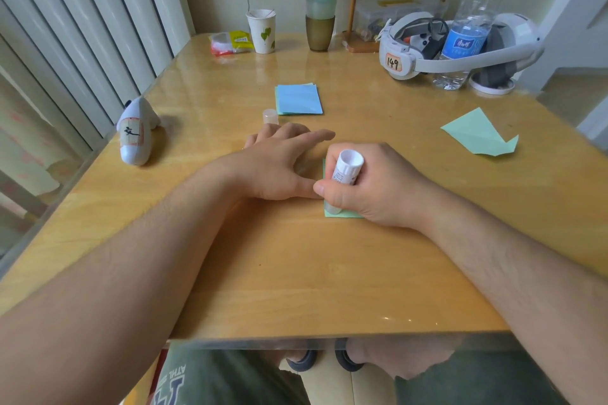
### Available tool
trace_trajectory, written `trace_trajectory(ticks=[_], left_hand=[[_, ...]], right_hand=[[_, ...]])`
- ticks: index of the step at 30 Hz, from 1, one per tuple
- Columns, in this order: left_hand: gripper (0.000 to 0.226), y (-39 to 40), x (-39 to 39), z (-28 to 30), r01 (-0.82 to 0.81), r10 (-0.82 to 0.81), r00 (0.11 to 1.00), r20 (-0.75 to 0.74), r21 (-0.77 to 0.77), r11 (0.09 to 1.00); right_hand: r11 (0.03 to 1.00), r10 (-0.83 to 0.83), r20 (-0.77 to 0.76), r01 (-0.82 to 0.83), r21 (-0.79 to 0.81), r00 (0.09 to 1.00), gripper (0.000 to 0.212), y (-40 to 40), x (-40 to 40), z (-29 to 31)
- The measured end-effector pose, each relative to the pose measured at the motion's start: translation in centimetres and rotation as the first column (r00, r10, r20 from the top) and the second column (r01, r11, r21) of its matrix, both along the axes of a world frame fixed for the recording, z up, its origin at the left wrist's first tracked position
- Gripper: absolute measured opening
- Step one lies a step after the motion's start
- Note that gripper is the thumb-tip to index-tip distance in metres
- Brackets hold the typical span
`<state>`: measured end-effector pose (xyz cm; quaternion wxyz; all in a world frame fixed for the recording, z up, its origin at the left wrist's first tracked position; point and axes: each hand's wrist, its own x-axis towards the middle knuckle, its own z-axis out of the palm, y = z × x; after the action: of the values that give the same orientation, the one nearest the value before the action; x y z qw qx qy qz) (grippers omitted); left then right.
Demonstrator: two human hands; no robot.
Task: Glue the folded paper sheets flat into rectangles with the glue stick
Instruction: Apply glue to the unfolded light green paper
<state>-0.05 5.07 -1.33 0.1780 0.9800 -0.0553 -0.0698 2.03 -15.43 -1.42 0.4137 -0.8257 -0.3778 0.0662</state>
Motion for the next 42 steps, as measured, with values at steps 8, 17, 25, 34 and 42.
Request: trace_trajectory(ticks=[8, 17, 25, 34, 42], left_hand=[[0.097, 0.4, 0.0, -0.1, 0.018, -0.018, 1.0, 0.019, -0.002, 1.0], [0.097, 0.7, 0.1, -0.1, 0.046, -0.045, 0.999, 0.023, -0.03, 0.999], [0.097, 0.6, 0.1, 0.0, 0.048, -0.047, 0.999, 0.024, -0.025, 0.999], [0.097, 0.7, 0.2, 0.0, 0.049, -0.048, 0.999, 0.016, -0.033, 0.998], [0.102, 0.4, 0.0, 0.2, 0.028, -0.029, 0.999, -0.021, -0.03, 0.999]], right_hand=[[0.998, -0.031, -0.014, 0.03, -0.049, 0.999, 0.029, -1.6, 0.1, 0.5], [0.989, -0.081, -0.013, 0.079, -0.125, 0.997, 0.026, -3.6, 1.0, 1.1], [0.988, -0.077, 0.001, 0.076, -0.136, 0.997, 0.03, -4.0, 1.3, 1.2], [0.986, -0.165, 0.146, 0.162, 0.036, 0.975, 0.028, -3.6, 1.3, 0.9], [0.998, -0.014, 0.03, 0.012, 0.066, 0.999, 0.028, -0.7, 0.0, 0.4]])
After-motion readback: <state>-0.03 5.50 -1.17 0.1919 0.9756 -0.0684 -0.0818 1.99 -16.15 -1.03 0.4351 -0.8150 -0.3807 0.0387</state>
